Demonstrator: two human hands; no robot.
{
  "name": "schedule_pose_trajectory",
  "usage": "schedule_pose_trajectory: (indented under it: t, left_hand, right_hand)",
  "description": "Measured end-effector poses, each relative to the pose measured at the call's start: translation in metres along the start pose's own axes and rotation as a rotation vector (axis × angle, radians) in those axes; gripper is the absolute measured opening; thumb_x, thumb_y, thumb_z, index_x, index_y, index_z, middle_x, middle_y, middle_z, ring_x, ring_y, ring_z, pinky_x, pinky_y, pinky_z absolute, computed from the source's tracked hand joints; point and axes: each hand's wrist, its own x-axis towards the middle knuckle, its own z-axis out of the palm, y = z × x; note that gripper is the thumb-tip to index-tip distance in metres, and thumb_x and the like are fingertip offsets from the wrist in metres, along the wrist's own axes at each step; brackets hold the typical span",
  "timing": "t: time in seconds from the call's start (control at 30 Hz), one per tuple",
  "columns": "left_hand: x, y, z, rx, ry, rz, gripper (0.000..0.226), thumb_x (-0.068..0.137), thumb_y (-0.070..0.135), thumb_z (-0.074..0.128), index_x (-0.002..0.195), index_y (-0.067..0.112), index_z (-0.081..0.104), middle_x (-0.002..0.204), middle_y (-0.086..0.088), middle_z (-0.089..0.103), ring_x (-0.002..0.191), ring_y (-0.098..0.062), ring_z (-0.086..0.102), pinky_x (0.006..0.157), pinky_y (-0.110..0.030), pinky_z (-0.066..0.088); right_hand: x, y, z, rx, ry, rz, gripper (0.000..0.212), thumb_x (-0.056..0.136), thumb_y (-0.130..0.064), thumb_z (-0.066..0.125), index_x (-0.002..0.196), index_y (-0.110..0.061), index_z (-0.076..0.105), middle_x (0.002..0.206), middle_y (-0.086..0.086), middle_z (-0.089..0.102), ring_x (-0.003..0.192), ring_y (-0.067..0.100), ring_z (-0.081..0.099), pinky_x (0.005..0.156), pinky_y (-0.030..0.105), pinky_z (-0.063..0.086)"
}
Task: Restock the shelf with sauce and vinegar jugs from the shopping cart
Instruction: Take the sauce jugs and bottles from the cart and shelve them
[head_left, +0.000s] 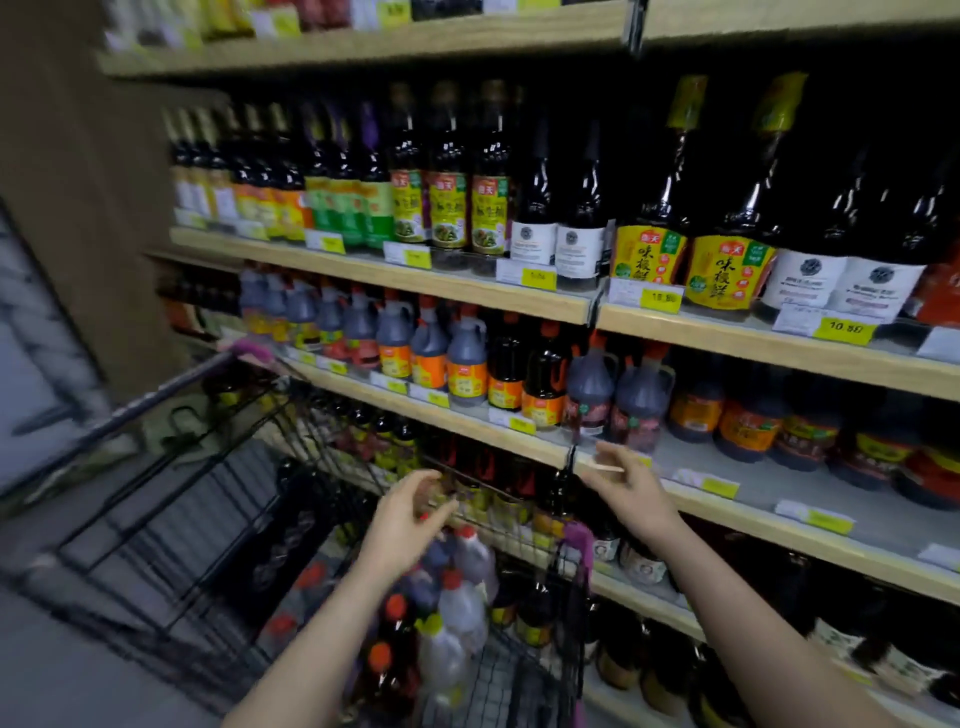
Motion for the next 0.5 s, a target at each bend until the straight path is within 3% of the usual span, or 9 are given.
schedule_pose_trajectory:
  t: [0.1, 0.17, 0.27, 0.3, 0.37, 0.43, 0.5]
  left_hand:
    - [-0.051, -0.019, -0.041, -0.027, -0.006, -0.042, 0.032, 0.074, 0.035, 0.069, 0.103, 0.033, 0.055, 0.093, 0.009, 0.066, 0.089, -0.001, 0.063, 0.083, -0.024, 0.050]
    - [-0.081, -0.034, -0.068, -0.002, -0.005, -0.078, 0.033, 0.072, 0.044, 0.064, 0.102, 0.035, 0.055, 0.092, 0.011, 0.066, 0.087, 0.004, 0.062, 0.079, -0.021, 0.049]
    - [-0.112, -0.056, -0.100, 0.078, -0.006, -0.154, 0.032, 0.082, 0.029, 0.068, 0.112, 0.025, 0.058, 0.100, 0.008, 0.065, 0.094, -0.003, 0.060, 0.080, -0.019, 0.047]
    - [-0.118, -0.065, -0.110, 0.092, 0.002, -0.169, 0.032, 0.084, 0.027, 0.067, 0.114, 0.025, 0.057, 0.101, 0.010, 0.062, 0.095, -0.005, 0.059, 0.081, -0.018, 0.045]
    - [-0.125, -0.081, -0.126, 0.124, 0.003, -0.176, 0.030, 0.086, 0.026, 0.065, 0.113, 0.031, 0.053, 0.098, 0.015, 0.057, 0.096, -0.004, 0.055, 0.080, -0.015, 0.041]
    - [-0.125, -0.099, -0.139, 0.152, -0.002, -0.176, 0.030, 0.086, 0.027, 0.064, 0.113, 0.033, 0.052, 0.101, 0.014, 0.057, 0.097, -0.004, 0.054, 0.083, -0.017, 0.040]
    - [-0.119, -0.122, -0.151, 0.155, -0.016, -0.191, 0.032, 0.086, 0.030, 0.064, 0.117, 0.029, 0.054, 0.107, 0.011, 0.058, 0.101, -0.005, 0.054, 0.087, -0.021, 0.044]
  right_hand:
    - [-0.030, -0.010, 0.032, 0.039, -0.079, 0.002, 0.042, 0.087, -0.027, 0.063, 0.125, -0.014, 0.052, 0.118, 0.003, 0.055, 0.103, 0.017, 0.057, 0.082, 0.024, 0.042]
    - [-0.050, -0.017, 0.057, 0.048, -0.151, 0.011, 0.035, 0.087, -0.023, 0.064, 0.118, -0.014, 0.054, 0.111, 0.001, 0.058, 0.096, 0.012, 0.059, 0.077, 0.013, 0.044]
    - [-0.071, -0.014, 0.094, 0.036, -0.246, 0.019, 0.028, 0.086, -0.021, 0.065, 0.111, -0.018, 0.054, 0.106, -0.001, 0.058, 0.103, 0.013, 0.059, 0.078, 0.011, 0.043]
    - [-0.075, -0.014, 0.107, 0.036, -0.273, 0.023, 0.026, 0.086, -0.023, 0.065, 0.110, -0.021, 0.054, 0.109, -0.001, 0.058, 0.106, 0.015, 0.057, 0.081, 0.016, 0.042]
    - [-0.080, -0.016, 0.131, 0.048, -0.332, 0.031, 0.026, 0.086, -0.021, 0.064, 0.109, -0.023, 0.052, 0.110, -0.003, 0.057, 0.107, 0.014, 0.056, 0.077, 0.011, 0.044]
    - [-0.080, -0.020, 0.154, 0.054, -0.368, 0.046, 0.028, 0.087, -0.015, 0.064, 0.112, -0.018, 0.052, 0.104, -0.009, 0.057, 0.100, 0.008, 0.056, 0.070, 0.004, 0.045]
    - [-0.075, -0.020, 0.184, 0.040, -0.380, 0.064, 0.031, 0.086, -0.013, 0.065, 0.115, -0.012, 0.054, 0.106, -0.004, 0.058, 0.099, 0.009, 0.058, 0.072, 0.002, 0.045]
